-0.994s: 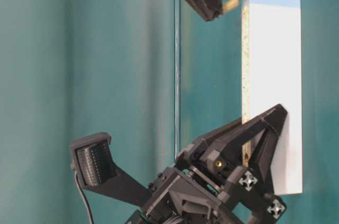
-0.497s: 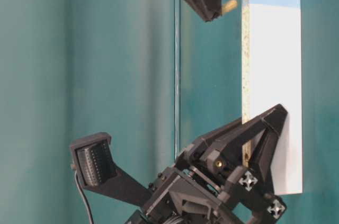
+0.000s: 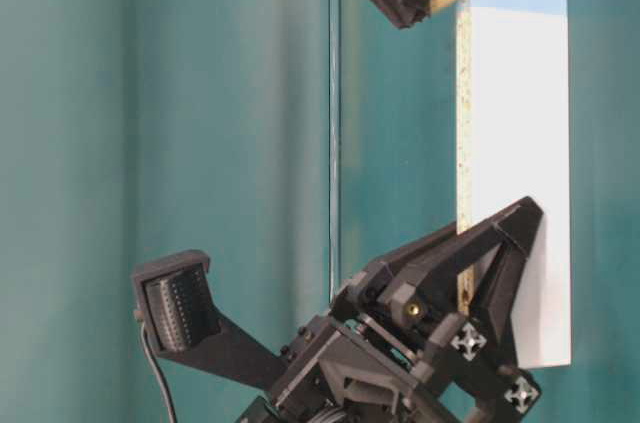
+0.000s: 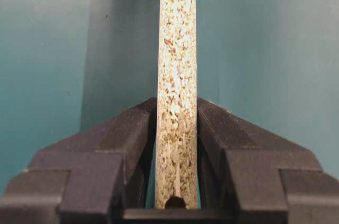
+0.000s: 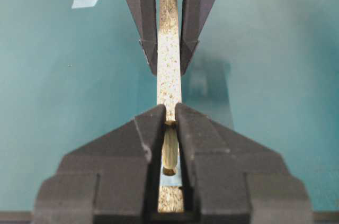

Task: Insert the rod into the hole on the wooden board.
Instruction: 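Press the rod down into the hole with the right gripper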

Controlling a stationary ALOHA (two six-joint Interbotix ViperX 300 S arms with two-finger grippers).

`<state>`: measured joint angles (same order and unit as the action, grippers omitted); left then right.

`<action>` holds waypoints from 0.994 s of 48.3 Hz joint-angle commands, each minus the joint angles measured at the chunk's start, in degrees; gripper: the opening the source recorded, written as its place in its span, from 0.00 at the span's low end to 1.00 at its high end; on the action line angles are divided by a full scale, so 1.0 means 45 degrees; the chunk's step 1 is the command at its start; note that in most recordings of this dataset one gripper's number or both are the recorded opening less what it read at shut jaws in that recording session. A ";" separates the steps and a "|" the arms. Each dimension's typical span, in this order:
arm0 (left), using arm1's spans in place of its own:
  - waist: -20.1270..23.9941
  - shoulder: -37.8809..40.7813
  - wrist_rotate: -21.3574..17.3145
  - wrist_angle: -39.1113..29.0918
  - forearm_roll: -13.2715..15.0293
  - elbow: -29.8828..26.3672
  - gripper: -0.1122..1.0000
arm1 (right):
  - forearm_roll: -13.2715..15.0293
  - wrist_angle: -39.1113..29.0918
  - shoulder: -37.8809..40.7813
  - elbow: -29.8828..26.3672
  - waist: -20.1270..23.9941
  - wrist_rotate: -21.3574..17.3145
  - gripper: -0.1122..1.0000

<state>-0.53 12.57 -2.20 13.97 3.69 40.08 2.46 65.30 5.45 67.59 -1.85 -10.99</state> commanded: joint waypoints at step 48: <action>-0.0020 -0.0176 0.0000 0.0039 -0.0020 -0.0176 0.40 | -0.0020 -0.0176 0.0059 -0.0156 0.0020 0.0000 0.18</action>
<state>-0.53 12.57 -2.20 14.06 3.69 39.99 2.46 64.34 6.24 67.24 -1.85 -10.99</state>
